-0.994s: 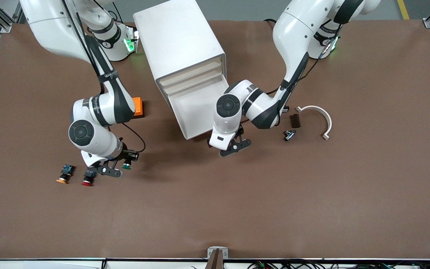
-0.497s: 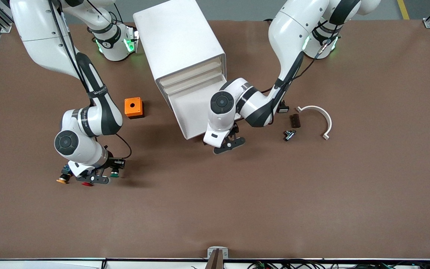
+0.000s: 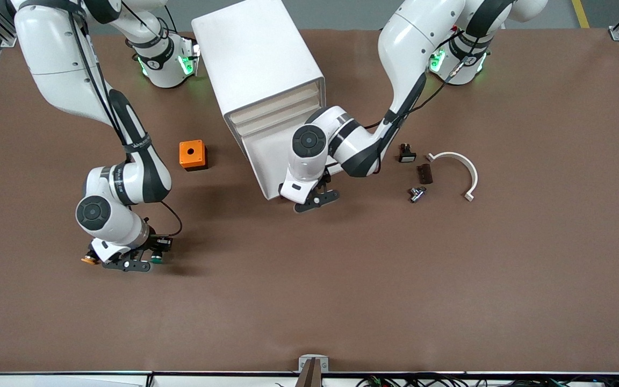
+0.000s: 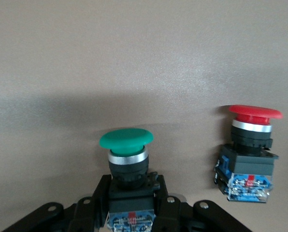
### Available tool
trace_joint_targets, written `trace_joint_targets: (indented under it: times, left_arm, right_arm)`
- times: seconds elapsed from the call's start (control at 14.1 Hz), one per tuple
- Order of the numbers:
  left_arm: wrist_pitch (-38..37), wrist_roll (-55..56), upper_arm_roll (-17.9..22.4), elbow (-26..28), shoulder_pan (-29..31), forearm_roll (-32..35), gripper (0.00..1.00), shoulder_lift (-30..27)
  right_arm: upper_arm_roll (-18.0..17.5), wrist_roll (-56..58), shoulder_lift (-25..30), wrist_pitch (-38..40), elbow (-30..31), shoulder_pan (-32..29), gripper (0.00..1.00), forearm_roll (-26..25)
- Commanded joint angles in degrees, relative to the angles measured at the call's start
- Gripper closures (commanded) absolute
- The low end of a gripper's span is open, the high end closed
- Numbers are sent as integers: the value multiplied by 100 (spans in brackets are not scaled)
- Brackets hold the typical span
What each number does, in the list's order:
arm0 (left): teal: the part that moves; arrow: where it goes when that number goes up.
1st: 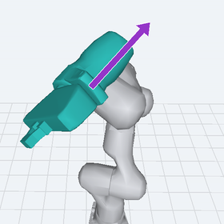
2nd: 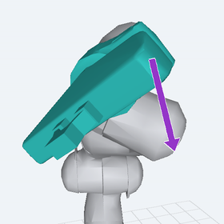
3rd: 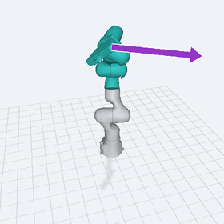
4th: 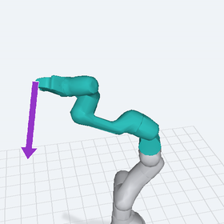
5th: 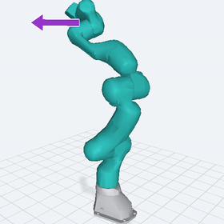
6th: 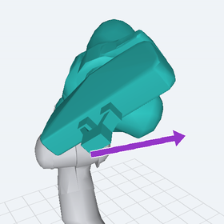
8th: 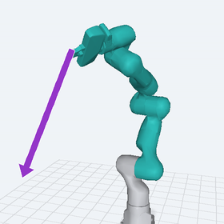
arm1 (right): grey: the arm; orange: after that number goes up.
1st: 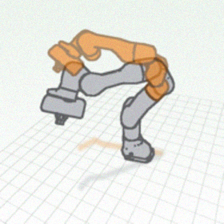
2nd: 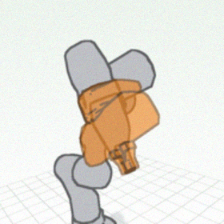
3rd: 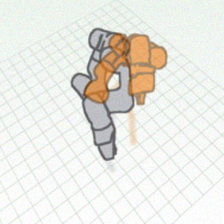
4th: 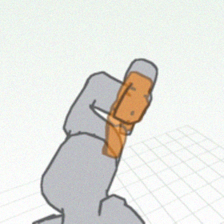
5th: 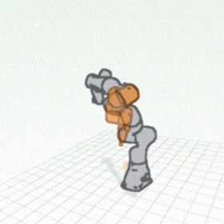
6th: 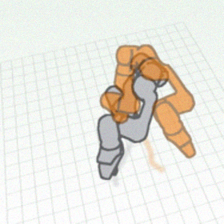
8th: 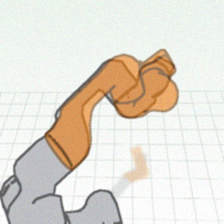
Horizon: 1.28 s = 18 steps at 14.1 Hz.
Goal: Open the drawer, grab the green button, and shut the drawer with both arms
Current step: 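Lower the green button beside the red button while the left gripper pushes the drawer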
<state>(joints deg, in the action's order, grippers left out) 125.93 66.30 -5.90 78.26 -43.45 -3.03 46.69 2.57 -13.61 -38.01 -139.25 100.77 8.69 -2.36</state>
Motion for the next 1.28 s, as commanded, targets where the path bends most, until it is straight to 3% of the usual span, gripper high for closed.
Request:
trace_joint_targets:
  times: [0.0,0.5,0.92,0.99,1.06,1.21]
  left_arm:
    - [-304,-21,-130,-74,-41,-189,0,16]
    - [-840,-3,-385,-47,-111,-699,0,-10]
    - [-1237,6,-614,-47,-242,-1077,0,25]
    - [-1228,-3,-623,-47,-260,-1077,0,42]
    - [-1228,-3,-623,-47,-269,-1173,0,51]
    - [-1228,-3,-623,-47,-287,-1454,0,51]
  right_arm:
    - [-117,-1,-145,3,-215,-210,99,-63]
    - [-152,-36,-189,12,-207,-254,99,-27]
    - [-152,-11,-198,21,-216,-122,96,289]
    - [-152,7,-198,29,-216,-166,67,289]
    - [-152,-1,-189,21,-216,-166,1,289]
    - [-143,16,-163,38,-250,-166,0,272]
